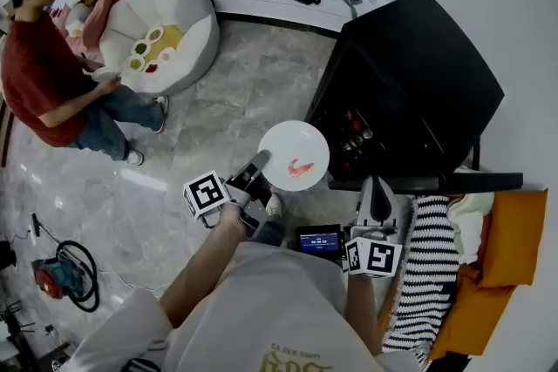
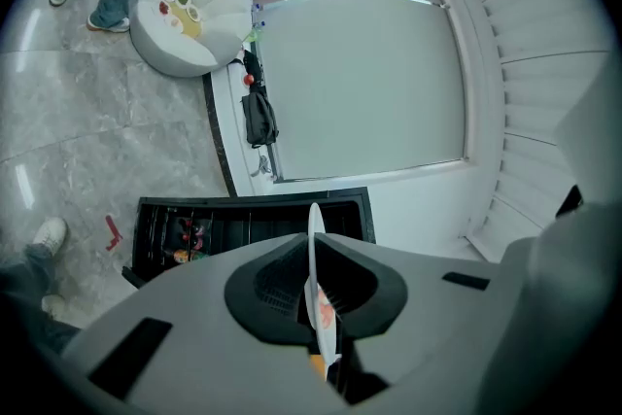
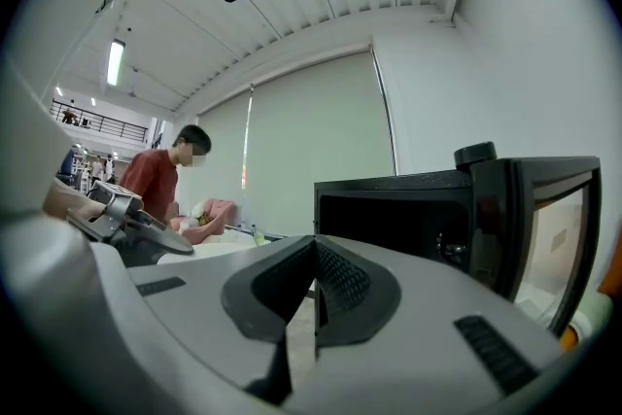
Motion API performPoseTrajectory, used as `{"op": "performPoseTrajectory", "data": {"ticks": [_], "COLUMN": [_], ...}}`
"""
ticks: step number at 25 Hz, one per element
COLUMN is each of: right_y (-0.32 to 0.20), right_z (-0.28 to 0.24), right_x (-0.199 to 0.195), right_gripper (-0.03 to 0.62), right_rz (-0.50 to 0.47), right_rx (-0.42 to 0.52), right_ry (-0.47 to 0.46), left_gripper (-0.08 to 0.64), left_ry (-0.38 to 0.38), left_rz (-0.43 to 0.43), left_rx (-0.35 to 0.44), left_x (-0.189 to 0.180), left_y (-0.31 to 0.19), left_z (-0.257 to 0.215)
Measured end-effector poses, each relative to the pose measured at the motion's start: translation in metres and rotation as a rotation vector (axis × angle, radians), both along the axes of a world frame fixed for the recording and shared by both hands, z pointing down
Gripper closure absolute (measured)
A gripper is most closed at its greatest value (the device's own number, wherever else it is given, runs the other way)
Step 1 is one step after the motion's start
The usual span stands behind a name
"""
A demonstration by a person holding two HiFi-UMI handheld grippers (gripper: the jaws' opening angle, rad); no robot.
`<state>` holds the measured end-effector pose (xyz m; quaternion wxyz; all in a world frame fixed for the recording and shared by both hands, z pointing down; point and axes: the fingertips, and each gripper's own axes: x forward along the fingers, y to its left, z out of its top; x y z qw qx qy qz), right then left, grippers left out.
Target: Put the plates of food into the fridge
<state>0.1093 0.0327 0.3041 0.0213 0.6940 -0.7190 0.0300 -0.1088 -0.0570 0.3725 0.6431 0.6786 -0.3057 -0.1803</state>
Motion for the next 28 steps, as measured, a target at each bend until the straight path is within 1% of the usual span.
{"op": "performPoseTrajectory", "data": {"ticks": [5,10,12,16,20,23,28], "right_y": [-0.015,-0.033,-0.038,-0.044,-0.048,-0.052,-0.057], "right_z": [-0.01,-0.013,-0.013,-0.01,-0.001,0.004,0.014], "right_x": [-0.008,-0.007,-0.005,0.007,0.016,0.018,0.021], "right_gripper": [0.583,0.583,0.583,0.583,0.583,0.583,0.583], "right_rz": [-0.023,-0.045,-0.057,-0.066,-0.073,-0.087,-0.119], "right_rx": [0.024,0.025,0.02,0.013,-0.013,-0.025,-0.042], "right_ry": [0.013,0.012,0.016,0.017,0.018,0.016,0.022], "left_gripper": [0.541,0.541,0.541,0.541,0.541,0.541,0.541], "left_ry": [0.024,0.026,0.031,0.009,0.021,0.0,-0.012], "left_rz": [-0.029,-0.061,-0.076,-0.075,-0.089,-0.1,-0.114], "left_rx": [0.023,0.027,0.014,0.02,-0.004,-0.011,-0.022], "left_x": [-0.007,-0.011,-0.011,-0.004,0.002,0.004,0.011], "left_y": [-0.025,-0.038,-0.039,-0.041,-0.043,-0.046,-0.05], "left_z": [-0.01,-0.017,-0.017,-0.016,-0.011,-0.005,0.006]}}
